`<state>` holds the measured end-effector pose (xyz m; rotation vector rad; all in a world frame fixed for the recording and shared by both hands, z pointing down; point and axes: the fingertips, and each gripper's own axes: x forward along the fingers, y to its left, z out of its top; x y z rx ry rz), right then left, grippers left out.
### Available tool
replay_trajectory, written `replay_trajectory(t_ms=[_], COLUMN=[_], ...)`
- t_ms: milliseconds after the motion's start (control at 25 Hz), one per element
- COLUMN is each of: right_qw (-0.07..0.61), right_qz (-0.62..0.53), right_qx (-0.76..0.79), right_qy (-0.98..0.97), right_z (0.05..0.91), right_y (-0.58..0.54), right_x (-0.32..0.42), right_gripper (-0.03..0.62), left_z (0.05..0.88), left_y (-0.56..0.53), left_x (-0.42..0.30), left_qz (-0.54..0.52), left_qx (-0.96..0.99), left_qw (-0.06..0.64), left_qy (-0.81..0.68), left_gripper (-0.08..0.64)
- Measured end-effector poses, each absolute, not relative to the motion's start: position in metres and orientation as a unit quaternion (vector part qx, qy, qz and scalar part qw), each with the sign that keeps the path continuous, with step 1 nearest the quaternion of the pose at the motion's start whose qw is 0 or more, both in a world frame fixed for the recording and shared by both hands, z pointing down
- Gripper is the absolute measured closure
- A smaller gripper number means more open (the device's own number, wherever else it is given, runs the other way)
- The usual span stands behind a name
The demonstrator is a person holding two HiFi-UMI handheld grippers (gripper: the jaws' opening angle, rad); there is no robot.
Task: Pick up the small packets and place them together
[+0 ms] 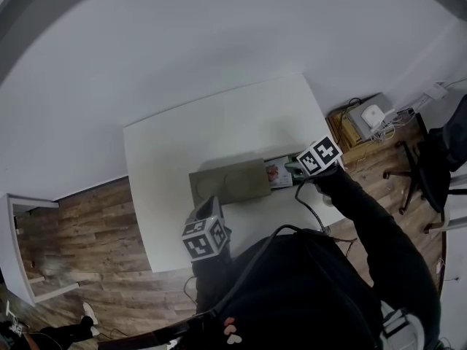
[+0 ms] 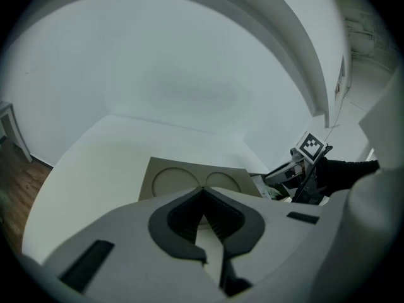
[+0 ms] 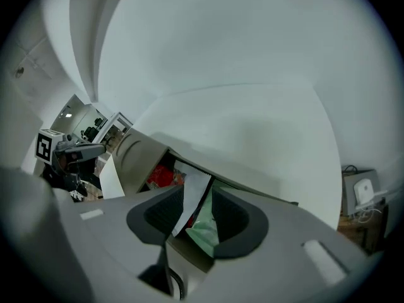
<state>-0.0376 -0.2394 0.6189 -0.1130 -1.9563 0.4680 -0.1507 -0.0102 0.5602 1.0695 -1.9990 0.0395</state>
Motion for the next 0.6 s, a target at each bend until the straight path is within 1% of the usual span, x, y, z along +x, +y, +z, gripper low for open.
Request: replay_trajectory(t_ms=[120,360,400,600], right_qw=[0.545,0.551,0.552,0.545], right_qz=[0.198,0.209,0.206,0.198], right_qx=[-0.046,-0.055,-0.054,-0.055], right_qy=[-0.814,-0.806,-0.806,-0.813], right_z=[0.625,0.635,0.636,0.634], right_y=[-0.237,-0.231,-0.231,-0.230], right_x=[-0.039,-0.046,-0.046,-0.046], right_gripper=[0.477,0.479,0.487,0.581], left_z=[0.559,0.561,0.561,0.562], left_y=[-0.007,-0.005,-0.005,-0.003], left_x=[-0.152,-0.153,-0.153,-0.153], left_qz=[0.016,0.019,0.020,0.023], left_qx=[0.427,0.429,0.429,0.429], left_qw=[0.424,0.426,0.425,0.426], left_qy=[-0.798,-0.797,-0.797,-0.797], left_gripper=[0.561,0.561,0.560,0.561])
